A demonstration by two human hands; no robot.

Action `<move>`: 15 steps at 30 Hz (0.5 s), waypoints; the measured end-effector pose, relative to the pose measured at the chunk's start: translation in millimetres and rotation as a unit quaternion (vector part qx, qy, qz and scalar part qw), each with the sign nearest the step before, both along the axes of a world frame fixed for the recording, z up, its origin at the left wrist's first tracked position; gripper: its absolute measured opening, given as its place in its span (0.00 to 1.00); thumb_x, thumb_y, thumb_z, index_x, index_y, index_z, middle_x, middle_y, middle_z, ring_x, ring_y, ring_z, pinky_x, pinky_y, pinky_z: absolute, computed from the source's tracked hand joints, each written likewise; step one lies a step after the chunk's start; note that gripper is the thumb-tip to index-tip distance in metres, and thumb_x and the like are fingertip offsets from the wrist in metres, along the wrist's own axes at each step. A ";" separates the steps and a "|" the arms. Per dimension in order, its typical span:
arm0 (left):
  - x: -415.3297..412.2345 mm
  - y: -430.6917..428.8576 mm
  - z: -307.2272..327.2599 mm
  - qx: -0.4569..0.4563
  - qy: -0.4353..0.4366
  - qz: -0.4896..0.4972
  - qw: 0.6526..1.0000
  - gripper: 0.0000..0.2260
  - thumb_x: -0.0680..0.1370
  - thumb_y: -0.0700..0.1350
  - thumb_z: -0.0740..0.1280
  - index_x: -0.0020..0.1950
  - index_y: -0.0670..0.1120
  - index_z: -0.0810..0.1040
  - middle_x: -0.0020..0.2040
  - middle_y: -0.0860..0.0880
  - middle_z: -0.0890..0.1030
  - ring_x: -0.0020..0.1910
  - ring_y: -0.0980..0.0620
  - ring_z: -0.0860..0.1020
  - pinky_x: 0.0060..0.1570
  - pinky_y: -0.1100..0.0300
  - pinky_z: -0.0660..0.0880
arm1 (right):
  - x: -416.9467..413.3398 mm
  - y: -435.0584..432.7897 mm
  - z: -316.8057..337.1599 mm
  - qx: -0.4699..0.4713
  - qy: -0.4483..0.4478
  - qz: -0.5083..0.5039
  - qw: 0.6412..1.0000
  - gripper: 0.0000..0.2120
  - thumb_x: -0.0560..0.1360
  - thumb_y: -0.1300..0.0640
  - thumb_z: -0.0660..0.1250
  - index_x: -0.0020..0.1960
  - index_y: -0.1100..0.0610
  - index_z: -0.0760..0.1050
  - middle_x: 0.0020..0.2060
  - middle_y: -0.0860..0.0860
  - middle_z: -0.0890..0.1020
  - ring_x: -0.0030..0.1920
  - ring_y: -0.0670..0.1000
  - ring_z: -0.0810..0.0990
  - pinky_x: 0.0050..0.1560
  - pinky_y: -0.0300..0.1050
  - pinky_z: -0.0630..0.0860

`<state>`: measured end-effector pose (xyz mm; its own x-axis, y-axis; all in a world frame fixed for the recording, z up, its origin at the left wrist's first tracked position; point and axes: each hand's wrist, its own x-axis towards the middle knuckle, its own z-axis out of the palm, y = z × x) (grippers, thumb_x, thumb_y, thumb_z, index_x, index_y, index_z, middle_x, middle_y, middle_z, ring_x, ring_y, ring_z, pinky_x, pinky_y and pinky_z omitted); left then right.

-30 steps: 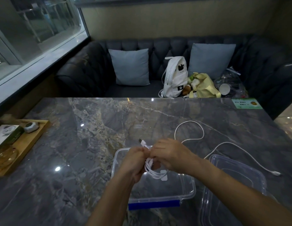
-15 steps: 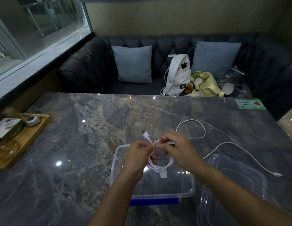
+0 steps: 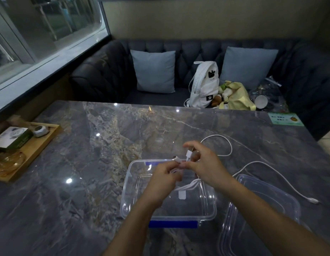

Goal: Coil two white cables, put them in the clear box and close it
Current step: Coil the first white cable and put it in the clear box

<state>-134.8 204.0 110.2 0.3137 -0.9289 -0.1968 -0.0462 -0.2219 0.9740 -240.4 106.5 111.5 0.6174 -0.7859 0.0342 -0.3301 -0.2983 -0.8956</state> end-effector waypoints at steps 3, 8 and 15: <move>-3.2 -1.7 -4.4 -0.013 0.073 0.075 0.994 0.12 0.75 0.47 0.67 0.47 0.38 0.82 0.43 0.35 0.81 0.42 0.46 0.78 0.47 0.53 0.75 | -0.3 -0.1 0.3 -0.048 0.030 0.010 0.998 0.13 0.67 0.62 0.73 0.37 0.49 0.70 0.31 0.48 0.74 0.29 0.45 0.72 0.29 0.40 0.73; -11.6 -4.4 -7.8 -0.034 0.111 0.191 0.975 0.12 0.79 0.42 0.60 0.48 0.34 0.77 0.44 0.37 0.84 0.44 0.44 0.84 0.47 0.54 0.79 | 0.7 5.9 2.1 -0.066 0.022 0.016 0.997 0.16 0.67 0.59 0.73 0.31 0.45 0.68 0.29 0.47 0.77 0.31 0.49 0.78 0.35 0.40 0.74; -23.5 -2.9 -1.0 -0.133 0.158 0.271 0.940 0.06 0.79 0.36 0.60 0.52 0.34 0.71 0.45 0.37 0.81 0.40 0.50 0.83 0.40 0.66 0.80 | 3.9 4.7 5.8 0.096 -0.033 -0.052 0.993 0.13 0.67 0.64 0.73 0.31 0.54 0.71 0.26 0.52 0.78 0.26 0.48 0.79 0.32 0.47 0.75</move>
<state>-158.3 201.1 109.1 0.7195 -0.6795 -0.1434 0.3053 0.1241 0.9441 -236.5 111.2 117.3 0.5331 -0.8418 -0.0850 -0.2883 -0.0863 -0.9536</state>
